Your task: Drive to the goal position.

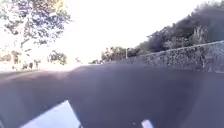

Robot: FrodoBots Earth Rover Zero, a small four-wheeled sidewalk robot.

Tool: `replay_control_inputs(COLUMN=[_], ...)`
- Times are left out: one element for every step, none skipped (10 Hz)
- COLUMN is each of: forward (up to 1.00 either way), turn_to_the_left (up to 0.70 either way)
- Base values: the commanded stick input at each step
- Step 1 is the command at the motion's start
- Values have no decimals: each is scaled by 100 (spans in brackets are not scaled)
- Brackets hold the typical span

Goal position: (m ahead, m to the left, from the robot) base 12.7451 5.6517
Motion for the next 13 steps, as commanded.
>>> replay_control_inputs(forward=[70,70,70,70,70,70,70,70,70,70,70,70,70], turn_to_the_left=[0,0,0,0,0,0,0,0,0,0,0,0,0])
